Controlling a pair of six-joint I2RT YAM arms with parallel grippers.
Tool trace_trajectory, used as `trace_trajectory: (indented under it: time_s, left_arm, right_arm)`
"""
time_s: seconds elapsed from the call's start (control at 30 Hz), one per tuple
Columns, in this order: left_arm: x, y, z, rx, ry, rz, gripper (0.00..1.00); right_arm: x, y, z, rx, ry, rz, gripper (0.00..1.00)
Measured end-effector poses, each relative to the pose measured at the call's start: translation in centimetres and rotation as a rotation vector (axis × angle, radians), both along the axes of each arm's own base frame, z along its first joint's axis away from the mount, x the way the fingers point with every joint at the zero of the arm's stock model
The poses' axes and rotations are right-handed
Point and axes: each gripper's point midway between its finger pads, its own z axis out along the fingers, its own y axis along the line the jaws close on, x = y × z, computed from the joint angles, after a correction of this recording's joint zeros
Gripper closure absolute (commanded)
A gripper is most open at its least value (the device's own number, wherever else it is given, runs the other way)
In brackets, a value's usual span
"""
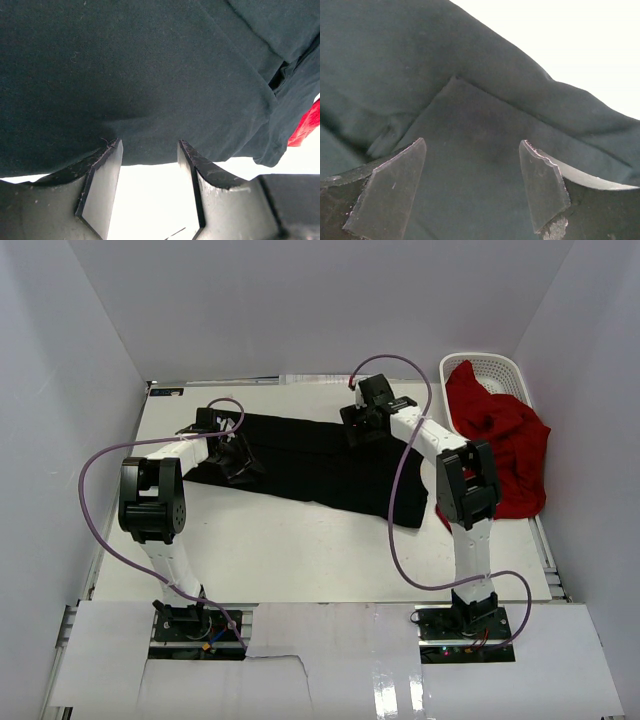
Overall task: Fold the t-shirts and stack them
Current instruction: Fold the other side of the tshirt into a rectangle
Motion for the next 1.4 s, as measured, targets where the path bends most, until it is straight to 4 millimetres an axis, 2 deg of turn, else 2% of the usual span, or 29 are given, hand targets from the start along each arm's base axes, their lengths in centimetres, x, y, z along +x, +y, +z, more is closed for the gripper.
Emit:
trace_trajectory:
  time_s: [0.17,0.23,0.3,0.4,0.43,0.53,0.63,0.7,0.77,0.87,1.1,1.4]
  left_arm:
    - [0.0,0.2,0.3,0.011,0.004,-0.008,0.42]
    - [0.6,0.4,0.9,0.020,-0.008,-0.015,0.41]
    - [1.6,0.7,1.6,0.028,-0.030,-0.018,0.41]
    - [2.9,2.0,2.4,0.033,-0.057,-0.006,0.41]
    - [3.2,2.7,2.6,0.033,-0.062,0.006,0.41]
    - [4.2,5.3,3.5,0.034,-0.080,0.058,0.41]
    - [5.5,7.9,4.4,0.043,-0.102,0.105,0.41]
    - [6.2,8.9,4.7,0.050,-0.117,0.120,0.41]
    - [6.5,9.2,4.5,0.052,-0.114,0.121,0.41]
    - [6.3,9.1,3.1,0.049,-0.079,0.115,0.41]
    - [5.7,8.8,-1.1,0.047,0.019,0.108,0.41]
    - [5.8,9.1,-1.2,0.065,0.016,0.113,0.41]
  right_arm:
    - [-1.6,-0.6,4.2,0.059,-0.066,-0.028,0.20]
    - [-3.4,-1.3,5.7,0.088,-0.069,-0.057,0.22]
    - [-5.8,-2.2,6.3,0.105,-0.045,-0.080,0.28]
    - [-9.0,-3.3,5.4,0.115,0.022,-0.113,0.51]
    - [-10.0,-3.6,4.8,0.110,0.054,-0.122,0.72]
    - [-13.3,-4.7,2.0,0.091,0.169,-0.155,0.91]
    - [-16.4,-5.8,-0.1,0.068,0.270,-0.191,0.92]
    - [-18.2,-6.5,-0.6,0.060,0.315,-0.211,0.92]
    - [-19.3,-6.9,-0.8,0.061,0.333,-0.228,0.92]
    - [-20.7,-7.5,-1.1,0.063,0.352,-0.248,0.92]
    - [-21.7,-8.4,-2.4,0.040,0.388,-0.290,0.92]
    - [-21.6,-11.4,-4.2,-0.029,0.405,-0.387,0.92]
